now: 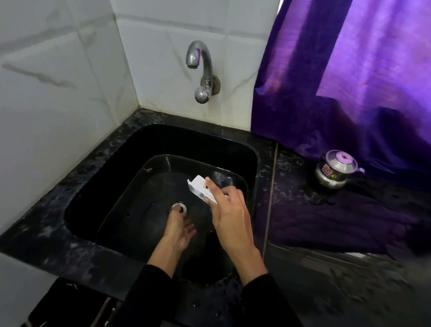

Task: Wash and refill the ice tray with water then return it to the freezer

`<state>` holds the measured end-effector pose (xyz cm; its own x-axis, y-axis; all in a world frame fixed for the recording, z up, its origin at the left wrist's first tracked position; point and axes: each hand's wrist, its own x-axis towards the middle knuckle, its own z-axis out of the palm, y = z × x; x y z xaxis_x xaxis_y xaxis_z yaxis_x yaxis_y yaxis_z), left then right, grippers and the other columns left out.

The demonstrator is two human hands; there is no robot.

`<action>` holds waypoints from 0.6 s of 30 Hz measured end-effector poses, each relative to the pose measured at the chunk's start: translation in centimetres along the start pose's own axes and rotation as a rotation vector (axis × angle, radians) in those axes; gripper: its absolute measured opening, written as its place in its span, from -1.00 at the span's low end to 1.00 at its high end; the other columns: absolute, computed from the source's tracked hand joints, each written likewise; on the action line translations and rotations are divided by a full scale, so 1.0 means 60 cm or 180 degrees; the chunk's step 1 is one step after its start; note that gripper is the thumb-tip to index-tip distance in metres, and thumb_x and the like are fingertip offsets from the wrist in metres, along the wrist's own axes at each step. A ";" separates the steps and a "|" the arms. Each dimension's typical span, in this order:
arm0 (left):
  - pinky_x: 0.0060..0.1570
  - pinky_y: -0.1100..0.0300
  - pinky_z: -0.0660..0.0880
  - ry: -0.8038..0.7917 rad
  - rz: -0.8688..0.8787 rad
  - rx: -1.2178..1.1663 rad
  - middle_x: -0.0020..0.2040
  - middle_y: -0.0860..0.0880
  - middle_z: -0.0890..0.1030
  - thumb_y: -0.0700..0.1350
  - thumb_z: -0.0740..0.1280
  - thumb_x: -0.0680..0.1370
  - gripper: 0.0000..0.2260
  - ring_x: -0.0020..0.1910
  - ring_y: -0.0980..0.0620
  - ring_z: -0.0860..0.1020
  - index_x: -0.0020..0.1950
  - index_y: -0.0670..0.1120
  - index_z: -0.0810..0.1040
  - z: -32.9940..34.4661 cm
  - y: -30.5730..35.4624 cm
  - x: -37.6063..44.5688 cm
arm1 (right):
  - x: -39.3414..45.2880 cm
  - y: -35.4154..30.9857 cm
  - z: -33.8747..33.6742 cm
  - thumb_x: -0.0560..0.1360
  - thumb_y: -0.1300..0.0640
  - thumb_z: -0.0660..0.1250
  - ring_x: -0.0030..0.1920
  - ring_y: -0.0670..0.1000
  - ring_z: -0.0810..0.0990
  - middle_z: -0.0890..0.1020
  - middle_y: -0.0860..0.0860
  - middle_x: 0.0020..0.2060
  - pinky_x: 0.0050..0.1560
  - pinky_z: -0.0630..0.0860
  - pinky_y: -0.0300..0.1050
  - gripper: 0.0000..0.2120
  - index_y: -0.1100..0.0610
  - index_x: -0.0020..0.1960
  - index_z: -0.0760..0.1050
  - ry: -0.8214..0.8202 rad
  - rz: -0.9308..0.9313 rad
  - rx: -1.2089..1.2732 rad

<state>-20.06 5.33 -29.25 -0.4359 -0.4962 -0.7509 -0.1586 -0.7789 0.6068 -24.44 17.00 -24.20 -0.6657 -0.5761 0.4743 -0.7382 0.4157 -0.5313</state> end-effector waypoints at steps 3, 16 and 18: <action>0.44 -0.04 0.15 0.0056 -0.0023 0.0172 0.51 -0.25 0.20 0.14 0.04 0.64 -0.42 0.49 -0.20 0.19 0.53 -0.20 0.14 0.011 0.002 -0.001 | -0.004 0.009 -0.002 0.53 0.21 0.34 -0.09 -0.01 0.48 0.49 0.02 -0.12 -0.12 0.50 -0.21 -0.56 0.05 0.40 0.44 0.0256 0.0412 0.0282; 0.20 -0.08 0.50 0.0026 0.1331 0.1481 0.08 -0.07 0.64 0.14 0.23 0.57 -0.66 0.07 -0.06 0.60 0.19 -0.06 0.55 0.036 0.014 -0.029 | -0.031 0.097 -0.125 0.57 -0.02 0.30 -0.03 -0.09 0.64 0.67 -0.08 -0.06 -0.01 0.57 -0.16 -0.90 -0.06 0.03 0.57 0.1452 0.2673 0.2251; 0.22 -0.03 0.49 -0.0150 0.1485 0.1504 0.12 -0.07 0.63 0.00 0.30 0.57 -0.71 0.10 -0.03 0.58 0.25 -0.08 0.53 0.054 0.010 -0.048 | -0.045 0.136 -0.150 0.56 -0.03 0.30 -0.02 -0.01 0.63 0.65 -0.01 -0.03 0.04 0.58 -0.03 -0.90 -0.04 0.03 0.51 0.1545 0.3014 0.2287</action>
<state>-21.77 7.50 -25.88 -0.5896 -0.7149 -0.3759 -0.3104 -0.2291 0.9226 -29.65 28.29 -23.49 -0.9793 0.1116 -0.1691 0.1658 -0.0382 -0.9854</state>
